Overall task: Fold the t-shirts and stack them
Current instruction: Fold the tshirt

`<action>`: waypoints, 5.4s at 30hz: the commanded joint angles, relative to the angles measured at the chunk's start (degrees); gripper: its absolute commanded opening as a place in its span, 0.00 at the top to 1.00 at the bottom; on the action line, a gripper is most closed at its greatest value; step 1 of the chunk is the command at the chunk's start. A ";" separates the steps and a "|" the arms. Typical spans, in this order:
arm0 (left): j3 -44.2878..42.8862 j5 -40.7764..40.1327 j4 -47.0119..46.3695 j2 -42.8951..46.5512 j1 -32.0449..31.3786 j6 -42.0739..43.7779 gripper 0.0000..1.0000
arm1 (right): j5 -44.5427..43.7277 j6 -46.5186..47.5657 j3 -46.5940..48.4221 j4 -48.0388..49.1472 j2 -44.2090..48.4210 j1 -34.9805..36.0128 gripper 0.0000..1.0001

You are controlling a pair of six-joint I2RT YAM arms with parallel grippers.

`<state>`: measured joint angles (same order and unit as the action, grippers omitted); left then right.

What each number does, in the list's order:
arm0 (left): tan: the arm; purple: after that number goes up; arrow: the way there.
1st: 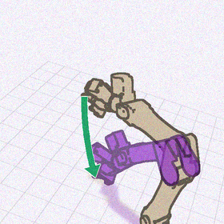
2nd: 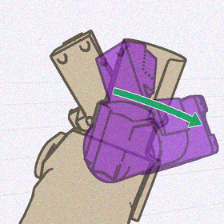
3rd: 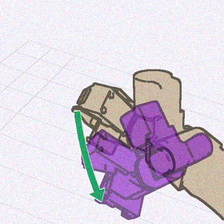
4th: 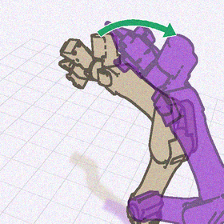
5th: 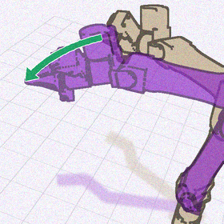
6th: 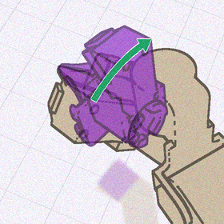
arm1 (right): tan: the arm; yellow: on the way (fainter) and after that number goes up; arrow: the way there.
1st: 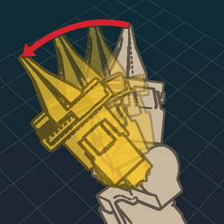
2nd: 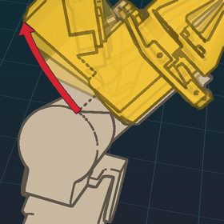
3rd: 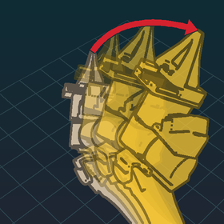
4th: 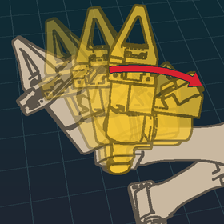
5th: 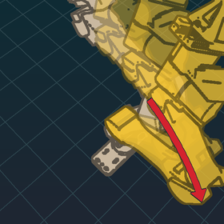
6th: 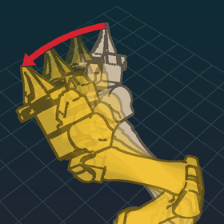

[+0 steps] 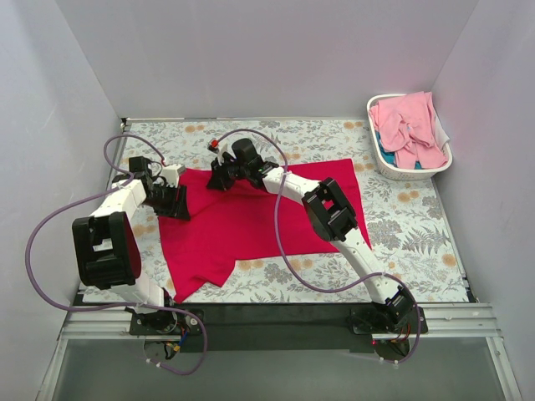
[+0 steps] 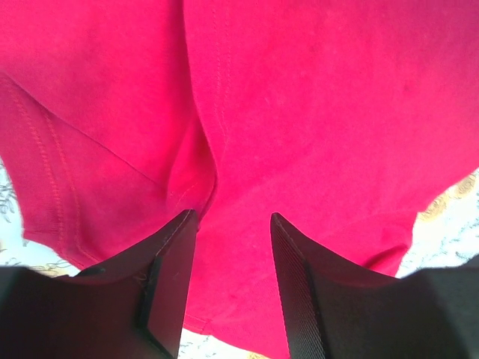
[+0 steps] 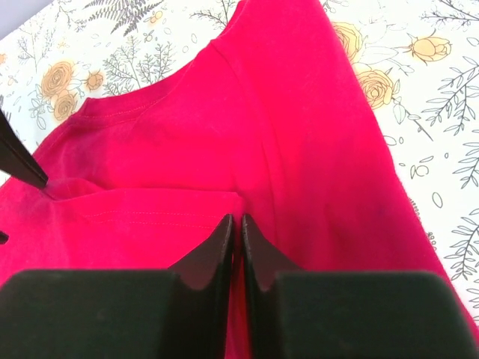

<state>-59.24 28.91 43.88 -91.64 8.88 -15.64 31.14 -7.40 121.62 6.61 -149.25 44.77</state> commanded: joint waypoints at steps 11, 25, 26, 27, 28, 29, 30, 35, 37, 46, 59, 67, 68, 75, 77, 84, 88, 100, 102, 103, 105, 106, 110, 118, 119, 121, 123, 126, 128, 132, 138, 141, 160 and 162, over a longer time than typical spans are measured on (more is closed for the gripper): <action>-0.87 -4.56 -4.42 -1.35 0.26 1.31 0.55 | 2.35 0.10 -0.95 2.62 4.14 0.23 0.99; -3.42 -5.00 0.15 -0.30 0.17 2.72 0.95 | 4.72 -1.13 -2.71 2.53 6.86 -0.04 0.99; -4.21 -5.17 1.29 0.40 0.17 2.72 0.96 | 4.90 -1.21 -2.97 2.53 7.30 -0.04 0.99; -4.47 -5.26 1.99 0.75 0.17 2.89 0.99 | 5.16 -1.21 -3.14 2.53 7.48 -0.12 0.99; -4.83 -5.44 2.61 1.10 0.17 2.98 1.00 | 5.34 -1.39 -3.58 2.53 7.74 -0.21 0.99; -5.26 -5.70 3.75 1.46 0.17 2.98 1.00 | 5.77 -1.48 -3.76 2.53 8.09 -0.30 0.99; -5.53 -5.96 4.45 2.16 0.17 3.33 1.00 | 6.04 -1.48 -4.02 2.62 8.27 -0.39 0.99; -5.97 -5.44 8.85 3.22 0.17 4.39 1.00 | 7.80 -1.30 -5.17 2.70 9.15 -1.09 0.99; -5.88 -5.26 9.56 3.74 0.25 4.65 1.00 | 8.41 -1.39 -5.52 2.62 9.41 -1.44 0.99; -6.06 -4.91 13.43 4.36 0.17 5.18 1.00 | 11.66 -1.39 -9.30 2.79 11.61 -1.97 0.99; -5.17 -3.69 14.92 3.31 0.25 6.76 0.81 | 19.48 -1.04 -14.74 2.62 14.41 -2.06 0.82; -16.41 2.03 15.72 -0.55 0.17 5.36 0.70 | 24.59 5.63 -24.06 -1.41 24.79 -5.66 0.62; -17.39 2.03 14.67 -2.30 0.17 3.44 0.70 | 24.41 6.08 -24.59 -2.12 26.28 -6.45 0.61; -23.28 -2.53 2.71 -10.82 0.17 -8.51 0.70 | 14.77 13.89 -20.21 -20.45 26.56 -19.17 0.71; -25.56 -4.37 -0.27 -12.94 0.25 -11.94 0.70 | 7.73 17.50 -17.83 -24.43 25.94 -21.91 0.73; -29.09 -8.77 -5.02 -21.39 0.17 -19.25 0.69 | -7.83 23.65 -17.64 -34.39 25.76 -32.45 0.78; -30.58 -10.97 -7.84 -24.99 0.17 -21.10 0.69 | -12.06 25.15 -18.44 -34.38 24.45 -35.89 0.78; -37.52 -22.40 -6.97 -36.77 0.96 -23.21 0.70 | -21.55 24.45 -13.79 -37.20 13.56 -38.79 0.81; -40.41 -23.10 -6.53 -39.31 1.31 -23.21 0.70 | -22.08 24.10 -11.95 -37.81 12.24 -39.76 0.81; -41.64 -23.02 -5.83 -40.37 1.75 -23.12 0.70 | -22.69 24.10 -9.93 -37.99 11.01 -40.03 0.81; -45.76 -22.15 -5.12 -42.30 2.01 -23.21 0.70 | -22.61 24.10 -8.08 -37.99 9.86 -40.46 0.81; -47.18 -21.62 -4.33 -44.40 2.10 -23.30 0.70 | -22.61 24.18 -6.76 -37.99 8.55 -40.47 0.81; -56.49 -15.38 -0.73 -49.76 2.10 -24.00 0.69 | -21.64 24.89 1.31 -37.81 5.29 -40.20 0.79; -66.70 -5.54 4.63 -44.96 2.10 -23.83 0.57 | -16.73 31.12 4.42 -37.81 14.56 -37.04 0.45; -66.53 -5.00 5.42 -43.38 2.10 -23.30 0.56 | -16.81 31.83 3.37 -37.90 16.86 -36.52 0.43; -63.22 -4.39 7.53 -37.76 2.10 -21.28 0.54 | -16.29 34.89 -1.88 -38.78 23.96 -34.76 0.39; -59.17 -3.77 8.50 -31.63 2.10 -18.66 0.54 | -16.72 36.31 -7.08 -39.39 28.64 -32.30 0.39; -47.14 -1.75 9.03 -25.46 2.10 -16.10 0.54 | -16.98 37.11 -16.05 -42.11 35.51 -29.66 0.41; -36.11 -1.31 6.49 -18.69 2.10 -14.43 0.55 | -15.23 37.55 -21.15 -45.26 38.67 -28.35 0.41; -23.15 0.80 4.11 -11.03 2.10 -12.23 0.56 | -12.33 35.88 -28.79 -49.58 41.05 -27.46 0.39; -10.82 0.10 0.51 -5.05 2.01 -11.43 0.58 | -11.45 36.05 -39.60 -50.21 43.08 -27.55 0.34; -5.46 -0.95 -0.98 -3.21 2.01 -11.52 0.59 | -13.03 36.75 -42.51 -49.68 42.47 -27.72 0.34; -3.41 5.02 8.31 5.32 2.10 -8.81 0.55 | -13.73 43.51 -44.45 -52.66 49.48 -32.47 0.32; -6.30 3.97 11.21 6.47 2.10 -6.52 0.53 | -14.34 45.97 -48.47 -53.54 54.12 -32.12 0.34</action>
<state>-60.12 30.61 49.71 -90.65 10.72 -26.13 15.31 34.17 76.25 -43.77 -104.09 12.25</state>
